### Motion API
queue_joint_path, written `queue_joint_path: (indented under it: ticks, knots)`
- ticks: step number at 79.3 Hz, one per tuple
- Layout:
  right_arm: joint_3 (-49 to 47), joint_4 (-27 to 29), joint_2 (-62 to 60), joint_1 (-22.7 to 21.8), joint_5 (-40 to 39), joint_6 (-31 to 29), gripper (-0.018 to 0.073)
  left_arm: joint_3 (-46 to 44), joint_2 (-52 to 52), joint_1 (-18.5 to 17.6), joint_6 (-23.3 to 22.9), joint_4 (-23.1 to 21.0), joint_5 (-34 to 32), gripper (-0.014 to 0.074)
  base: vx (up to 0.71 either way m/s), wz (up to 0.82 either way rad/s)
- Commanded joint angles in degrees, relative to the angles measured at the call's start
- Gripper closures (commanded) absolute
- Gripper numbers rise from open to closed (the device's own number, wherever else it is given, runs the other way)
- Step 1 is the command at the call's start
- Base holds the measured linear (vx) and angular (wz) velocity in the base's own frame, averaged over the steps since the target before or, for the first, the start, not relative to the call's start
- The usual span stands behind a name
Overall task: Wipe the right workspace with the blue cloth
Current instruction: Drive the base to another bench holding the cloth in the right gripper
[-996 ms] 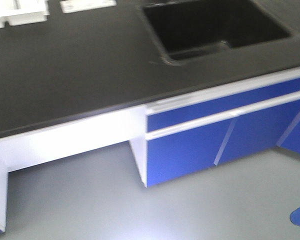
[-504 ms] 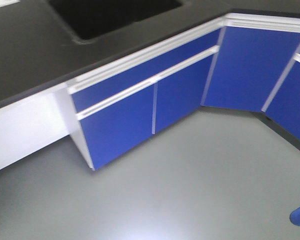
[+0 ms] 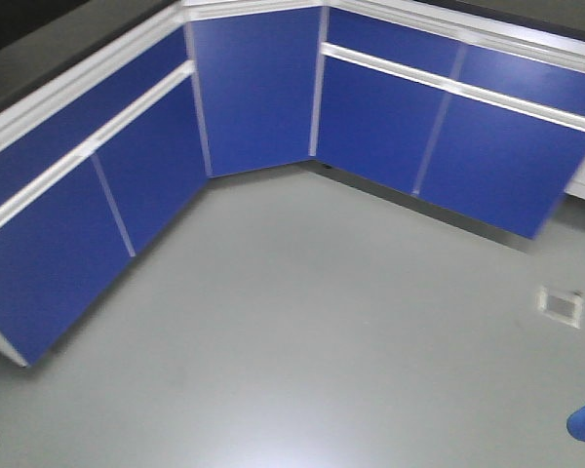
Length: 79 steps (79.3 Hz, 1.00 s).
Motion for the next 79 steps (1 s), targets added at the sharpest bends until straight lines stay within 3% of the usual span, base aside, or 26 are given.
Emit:
queue_joint_path:
  ticks: [1,79]
  knots:
    - [-1.53,0.2,0.5,0.03,-4.01,0.13,0.0563,-1.45,-0.57,-0.37,-0.04,-0.06,-4.89,0.0603,-0.19,-0.68]
    - [-1.53,0.2,0.5,0.03,-4.01,0.13,0.0563,-1.45,-0.57,-0.37,-0.04,-0.06,-4.89,0.0603,-0.13,-0.51]
